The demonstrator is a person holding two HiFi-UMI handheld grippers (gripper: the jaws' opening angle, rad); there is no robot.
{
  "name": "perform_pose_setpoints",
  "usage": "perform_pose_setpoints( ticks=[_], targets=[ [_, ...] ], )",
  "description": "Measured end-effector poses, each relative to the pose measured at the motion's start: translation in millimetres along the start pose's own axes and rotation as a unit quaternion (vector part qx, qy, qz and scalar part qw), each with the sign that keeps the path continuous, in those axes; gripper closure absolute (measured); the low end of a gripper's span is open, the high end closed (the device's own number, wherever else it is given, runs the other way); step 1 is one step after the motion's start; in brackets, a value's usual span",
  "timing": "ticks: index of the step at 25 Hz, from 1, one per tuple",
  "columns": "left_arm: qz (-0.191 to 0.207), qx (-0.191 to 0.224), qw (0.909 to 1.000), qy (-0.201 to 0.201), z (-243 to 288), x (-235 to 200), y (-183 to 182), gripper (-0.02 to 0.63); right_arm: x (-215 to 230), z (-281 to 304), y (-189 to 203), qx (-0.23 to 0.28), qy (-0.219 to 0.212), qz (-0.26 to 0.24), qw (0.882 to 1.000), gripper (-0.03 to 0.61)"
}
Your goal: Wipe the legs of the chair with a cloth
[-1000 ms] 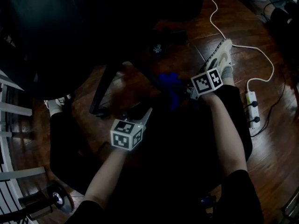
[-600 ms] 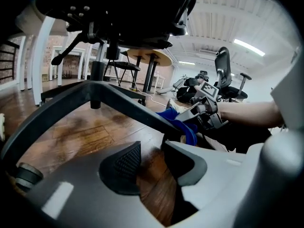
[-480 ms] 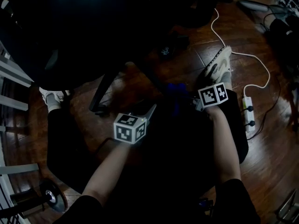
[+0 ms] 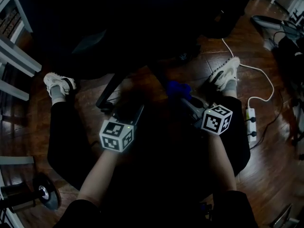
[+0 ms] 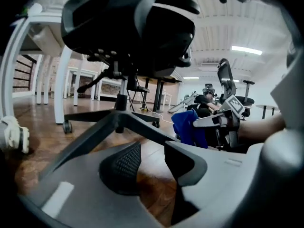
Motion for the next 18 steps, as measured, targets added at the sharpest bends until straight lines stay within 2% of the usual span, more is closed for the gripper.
perform_pose_setpoints(
  ticks=[2,5,9,12,14,16,18],
  targets=[
    [0.006,0.017,0.9998,-0.012,-22,-10,-11,0.459,-18,4,-5,0.038,0.014,-0.05,0.998,0.495],
    [0.026,0.034,0.9991,-0.006,-52,-19,-23,0.459,-50,11,-4,0.066,0.019,-0.125,0.99,0.495],
    [0.05,0.049,0.9975,0.007,-84,-26,-27,0.459,-84,21,4,0.092,0.005,-0.129,0.987,0.492],
    [0.057,0.074,0.9955,0.019,-102,-22,-25,0.459,-90,24,21,0.097,0.038,-0.16,0.982,0.492],
    [0.062,0.088,0.9941,0.012,-108,-20,-17,0.459,-93,22,30,0.103,0.061,-0.191,0.974,0.492],
    [0.047,0.097,0.9941,-0.007,-111,-21,-3,0.459,-96,22,35,0.11,0.077,-0.218,0.967,0.494],
    [0.011,0.103,0.9945,-0.016,-110,-22,9,0.459,-98,24,36,0.116,0.083,-0.228,0.963,0.494]
  ],
)
Point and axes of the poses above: the fingertips, and each gripper's own axes: z forward along the fingers, x to its right, y out of its underside, the point moved 1 cm from there along -z, backward along the fingers, and after that the axes turned 13 degrees about y, right-handed, at the moved point
